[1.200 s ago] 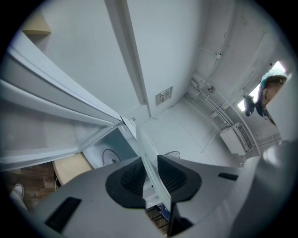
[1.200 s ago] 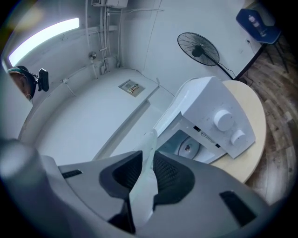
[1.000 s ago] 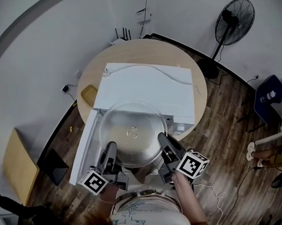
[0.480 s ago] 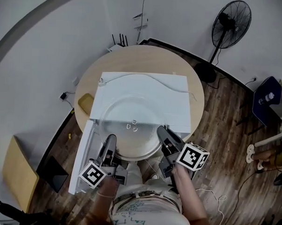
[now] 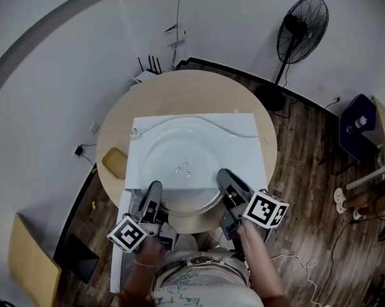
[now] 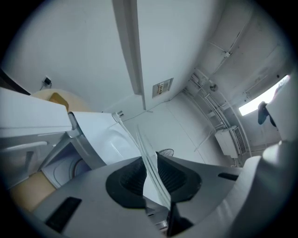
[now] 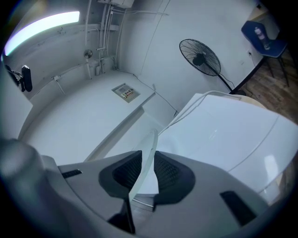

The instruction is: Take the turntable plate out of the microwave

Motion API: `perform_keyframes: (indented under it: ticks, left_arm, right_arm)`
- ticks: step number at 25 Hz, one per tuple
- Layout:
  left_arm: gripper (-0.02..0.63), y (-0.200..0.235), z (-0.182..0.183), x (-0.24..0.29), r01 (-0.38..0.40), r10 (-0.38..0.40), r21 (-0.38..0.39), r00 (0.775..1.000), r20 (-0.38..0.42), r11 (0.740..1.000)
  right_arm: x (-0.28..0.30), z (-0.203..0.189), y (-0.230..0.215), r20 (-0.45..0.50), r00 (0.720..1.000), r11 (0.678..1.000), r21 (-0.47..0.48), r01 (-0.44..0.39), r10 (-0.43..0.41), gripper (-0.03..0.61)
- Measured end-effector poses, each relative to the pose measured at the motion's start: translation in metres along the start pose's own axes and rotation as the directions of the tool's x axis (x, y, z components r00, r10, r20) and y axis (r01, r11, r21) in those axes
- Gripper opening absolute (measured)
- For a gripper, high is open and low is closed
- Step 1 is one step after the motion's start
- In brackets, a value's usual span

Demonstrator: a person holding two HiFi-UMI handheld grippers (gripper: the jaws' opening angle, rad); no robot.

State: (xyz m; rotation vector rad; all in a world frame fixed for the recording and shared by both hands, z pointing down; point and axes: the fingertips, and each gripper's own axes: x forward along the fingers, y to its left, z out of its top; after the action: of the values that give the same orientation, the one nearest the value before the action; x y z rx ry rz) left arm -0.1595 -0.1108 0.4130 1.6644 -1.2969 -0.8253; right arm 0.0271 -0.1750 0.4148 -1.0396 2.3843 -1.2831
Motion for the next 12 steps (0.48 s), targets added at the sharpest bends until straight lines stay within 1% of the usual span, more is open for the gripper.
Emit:
perform_keyframes:
  ticks: [2,3,5,6,7,9,12]
  left_arm:
    - [0.081,0.005,0.003,0.007,-0.007,0.007,-0.021,1.000,-0.018,1.000]
    - [0.081,0.014,0.005,0.009,-0.016,0.016,-0.010,0.999,-0.030,1.000]
    - [0.083,0.048,0.012,0.009,-0.041,0.046,0.073,0.997,-0.059,0.996]
    - [0.083,0.052,0.014,0.011,-0.041,0.048,0.093,0.996,-0.072,0.995]
    - [0.083,0.042,0.015,0.015,-0.030,0.035,0.069,0.996,-0.081,0.997]
    - [0.083,0.018,0.013,0.025,-0.008,0.007,-0.012,0.996,-0.092,1.000]
    - [0.083,0.008,0.012,0.028,-0.021,0.020,-0.006,0.993,-0.120,1.000]
  right_arm:
    - [0.006,0.002,-0.002,-0.002,1.000,1.000,0.004,0.023,-0.023,0.072]
    - [0.008,0.003,-0.002,-0.003,0.999,0.999,0.005,0.034,-0.034,0.073]
    - [0.013,0.006,-0.002,-0.009,0.998,0.998,0.006,0.056,-0.056,0.074]
    - [0.015,0.006,-0.003,-0.018,0.997,0.998,0.008,0.069,-0.068,0.074]
    - [0.016,0.006,-0.004,-0.030,0.996,0.997,0.010,0.083,-0.082,0.073]
    - [0.017,0.004,-0.006,-0.060,0.991,0.993,0.008,0.117,-0.116,0.077]
    - [0.015,0.001,-0.010,-0.112,0.982,0.988,0.003,0.156,-0.155,0.083]
